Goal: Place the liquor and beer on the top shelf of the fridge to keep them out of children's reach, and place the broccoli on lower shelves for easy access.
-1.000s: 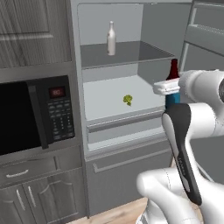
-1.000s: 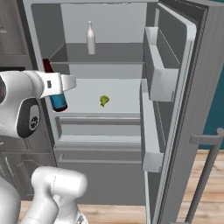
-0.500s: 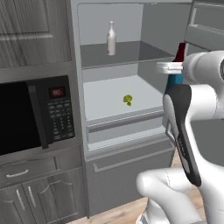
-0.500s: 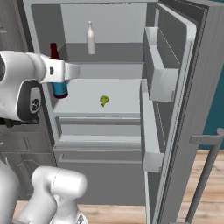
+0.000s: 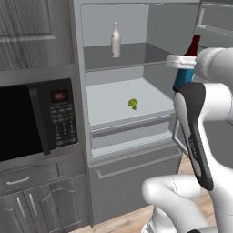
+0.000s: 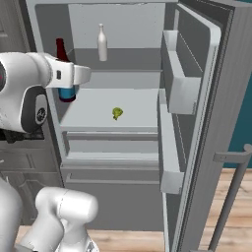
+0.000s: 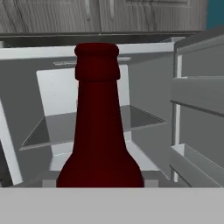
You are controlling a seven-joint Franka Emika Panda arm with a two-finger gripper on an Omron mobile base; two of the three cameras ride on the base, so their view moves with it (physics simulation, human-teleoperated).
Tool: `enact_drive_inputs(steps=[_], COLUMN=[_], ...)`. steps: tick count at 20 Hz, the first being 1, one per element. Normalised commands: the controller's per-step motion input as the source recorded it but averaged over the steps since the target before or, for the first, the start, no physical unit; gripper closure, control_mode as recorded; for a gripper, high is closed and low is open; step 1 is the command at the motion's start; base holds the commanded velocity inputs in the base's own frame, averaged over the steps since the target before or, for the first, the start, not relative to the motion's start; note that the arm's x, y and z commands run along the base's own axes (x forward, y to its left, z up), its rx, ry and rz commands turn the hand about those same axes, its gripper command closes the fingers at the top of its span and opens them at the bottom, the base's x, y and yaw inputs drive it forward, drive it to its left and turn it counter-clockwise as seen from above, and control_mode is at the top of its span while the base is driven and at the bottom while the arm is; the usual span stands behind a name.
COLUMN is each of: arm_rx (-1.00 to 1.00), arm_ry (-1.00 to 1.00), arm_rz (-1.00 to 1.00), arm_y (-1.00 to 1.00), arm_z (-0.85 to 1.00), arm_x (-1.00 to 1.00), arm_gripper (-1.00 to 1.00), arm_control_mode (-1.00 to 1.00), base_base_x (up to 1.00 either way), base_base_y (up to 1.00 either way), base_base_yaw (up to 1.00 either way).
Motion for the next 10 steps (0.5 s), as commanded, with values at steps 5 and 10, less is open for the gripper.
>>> enact_drive_inputs(steps=[5, 10], arm_rx=[0.00, 0.00], arm_ry=[-0.02, -0.01], arm_rz=[0.00, 0.00], arm_y=[-0.07, -0.06], arm_z=[0.05, 0.06], arm_x=[0.15, 0.25], arm_gripper=[1.00, 1.00], arm_control_mode=[-1.00, -1.00], base_base_x=[0.00, 0.00], base_base_y=[0.00, 0.00], base_base_yaw=[0.00, 0.00])
